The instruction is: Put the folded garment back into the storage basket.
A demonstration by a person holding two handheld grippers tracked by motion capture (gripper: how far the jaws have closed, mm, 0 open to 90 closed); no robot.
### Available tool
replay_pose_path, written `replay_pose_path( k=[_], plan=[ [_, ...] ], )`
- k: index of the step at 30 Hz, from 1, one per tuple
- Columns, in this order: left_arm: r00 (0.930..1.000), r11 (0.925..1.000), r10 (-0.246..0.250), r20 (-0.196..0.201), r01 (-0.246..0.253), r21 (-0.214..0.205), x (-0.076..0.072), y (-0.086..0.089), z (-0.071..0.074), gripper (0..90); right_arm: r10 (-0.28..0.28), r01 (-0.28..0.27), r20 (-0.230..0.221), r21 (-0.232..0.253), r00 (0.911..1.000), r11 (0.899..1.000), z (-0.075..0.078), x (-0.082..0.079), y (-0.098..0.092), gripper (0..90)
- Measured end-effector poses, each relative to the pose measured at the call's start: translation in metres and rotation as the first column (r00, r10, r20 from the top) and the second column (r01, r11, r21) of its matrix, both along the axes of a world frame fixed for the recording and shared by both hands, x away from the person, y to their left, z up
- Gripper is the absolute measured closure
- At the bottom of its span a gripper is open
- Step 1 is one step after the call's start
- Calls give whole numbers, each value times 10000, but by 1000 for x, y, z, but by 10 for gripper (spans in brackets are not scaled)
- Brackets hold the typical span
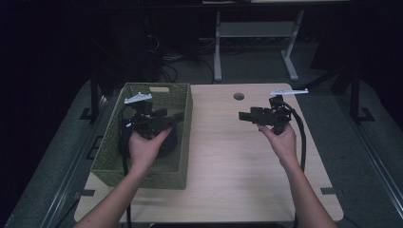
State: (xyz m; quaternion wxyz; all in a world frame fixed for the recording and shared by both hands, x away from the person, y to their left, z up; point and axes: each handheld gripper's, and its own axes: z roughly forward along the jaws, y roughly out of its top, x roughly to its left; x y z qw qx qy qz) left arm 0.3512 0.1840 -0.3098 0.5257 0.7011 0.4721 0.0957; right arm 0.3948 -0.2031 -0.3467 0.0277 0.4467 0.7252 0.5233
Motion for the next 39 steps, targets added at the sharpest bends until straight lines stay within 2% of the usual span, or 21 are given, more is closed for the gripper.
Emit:
replay_pose_path(
  k=[9, 22, 32, 39],
  plan=[
    [9989, 9990, -450, 97, 450, -44, -3, -20, 2, 175, -320, 319, -32, -232, 9995, 9992, -4, -4, -20, 253],
    [9947, 9948, -1021, 86, 1021, -36, -3, -51, 0, 175, -728, 726, -70, -241, 9973, 9971, -6, -11, -47, 253],
    [9861, 9858, -1662, 13, 1662, -222, -12, -76, -8, 176, -1121, 1116, -83, -433, 9937, 9928, -17, -23, -73, 253],
    [9796, 9794, -2009, 42, 2010, -176, -15, -94, -13, 178, -1353, 1340, -237, -489, 9905, 9898, -26, -30, -90, 250]
  ],
)
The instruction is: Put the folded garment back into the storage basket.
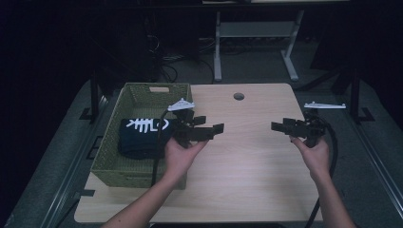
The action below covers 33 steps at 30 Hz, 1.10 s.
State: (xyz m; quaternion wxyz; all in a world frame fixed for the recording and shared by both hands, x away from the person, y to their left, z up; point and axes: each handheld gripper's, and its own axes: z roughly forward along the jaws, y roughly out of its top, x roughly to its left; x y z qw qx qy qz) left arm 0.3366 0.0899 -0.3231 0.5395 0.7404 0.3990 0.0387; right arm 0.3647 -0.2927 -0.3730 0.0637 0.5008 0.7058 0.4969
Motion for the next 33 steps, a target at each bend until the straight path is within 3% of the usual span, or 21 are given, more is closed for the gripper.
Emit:
replay_pose_path(
  k=[9, 15, 19, 26, 32, 33],
  plan=[
    [9985, 9985, -545, 74, 545, -66, -9, -22, -9, 178, -256, 252, -136, -303, 9996, 9992, -9, -9, -16, 249],
    [9958, 9957, -896, 172, 899, -202, -22, -34, -18, 178, -347, 346, -171, -105, 9992, 9993, -21, -24, -25, 246],
    [9926, 9936, -1124, 452, 1129, -91, -34, -41, -27, 178, -430, 424, -226, -266, 9988, 9987, -32, -36, -30, 243],
    [9861, 9876, -1553, 583, 1564, -146, -53, -51, -43, 181, -403, 397, -101, -540, 9991, 9977, -49, -57, -31, 240],
    [9798, 9827, -1835, 801, 1850, -127, -73, -53, -55, 181, -503, 508, 224, -258, 9985, 9984, -58, -73, -33, 240],
    [9778, 9821, -1852, 983, 1878, -176, -79, -51, -59, 181, -540, 547, 294, -233, 9981, 9982, -60, -77, -34, 236]
  ],
)
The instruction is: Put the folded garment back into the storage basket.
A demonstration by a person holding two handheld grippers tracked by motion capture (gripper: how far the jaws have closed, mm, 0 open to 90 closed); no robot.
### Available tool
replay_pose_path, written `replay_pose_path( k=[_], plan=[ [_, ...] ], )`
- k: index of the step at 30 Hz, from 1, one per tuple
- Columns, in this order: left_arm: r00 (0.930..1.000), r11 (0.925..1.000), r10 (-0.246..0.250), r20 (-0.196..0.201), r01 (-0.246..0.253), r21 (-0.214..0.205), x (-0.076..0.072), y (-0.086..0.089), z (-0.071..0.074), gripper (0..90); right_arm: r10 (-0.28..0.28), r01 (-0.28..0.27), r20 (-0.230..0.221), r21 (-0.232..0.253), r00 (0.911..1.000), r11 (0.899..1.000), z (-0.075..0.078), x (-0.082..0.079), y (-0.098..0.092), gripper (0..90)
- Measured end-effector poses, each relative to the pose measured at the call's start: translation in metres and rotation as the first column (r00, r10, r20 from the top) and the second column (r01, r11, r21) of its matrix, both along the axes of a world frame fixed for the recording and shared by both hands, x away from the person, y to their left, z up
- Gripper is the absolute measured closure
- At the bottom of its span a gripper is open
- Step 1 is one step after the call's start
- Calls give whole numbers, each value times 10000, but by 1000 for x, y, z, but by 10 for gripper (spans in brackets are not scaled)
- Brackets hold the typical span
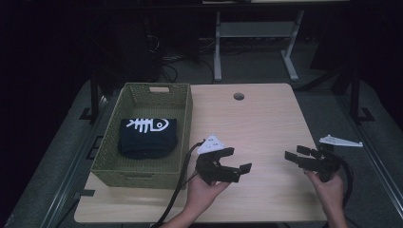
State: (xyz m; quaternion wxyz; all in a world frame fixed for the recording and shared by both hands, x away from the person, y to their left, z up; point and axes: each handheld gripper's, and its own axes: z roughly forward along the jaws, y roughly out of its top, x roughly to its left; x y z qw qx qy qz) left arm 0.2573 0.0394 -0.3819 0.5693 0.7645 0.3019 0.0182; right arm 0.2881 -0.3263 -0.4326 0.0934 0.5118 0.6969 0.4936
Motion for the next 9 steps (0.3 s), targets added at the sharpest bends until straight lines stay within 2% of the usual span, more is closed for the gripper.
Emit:
replay_pose_path(
  k=[2, 3, 5, 7, 8, 9],
  plan=[
    [9997, 10000, -18, 236, 18, 37, -13, 1, -9, 186, -99, 99, 388, 9, 9992, 10000, -7, -11, 0, 235],
    [9996, 9998, -158, 250, 154, 155, -18, 2, -12, 186, -65, 66, 275, -50, 9996, 10000, -9, -16, 1, 225],
    [9987, 9997, -211, 466, 205, 128, -30, 6, -18, 185, 79, -71, 340, -229, 9994, 9997, -9, -24, 2, 204],
    [9975, 9981, -431, 557, 405, 472, -37, 9, -23, 186, 52, -49, 909, -27, 9958, 10000, -9, -35, 1, 212],
    [9971, 9971, -436, 616, 397, 642, -41, 11, -25, 185, 28, -53, 1085, 233, 9941, 9997, -10, -39, 0, 208],
    [9966, 9979, -415, 707, 377, 534, -45, 15, -29, 185, 134, -194, 1203, 490, 9926, 9986, -12, -42, -1, 207]
  ],
)
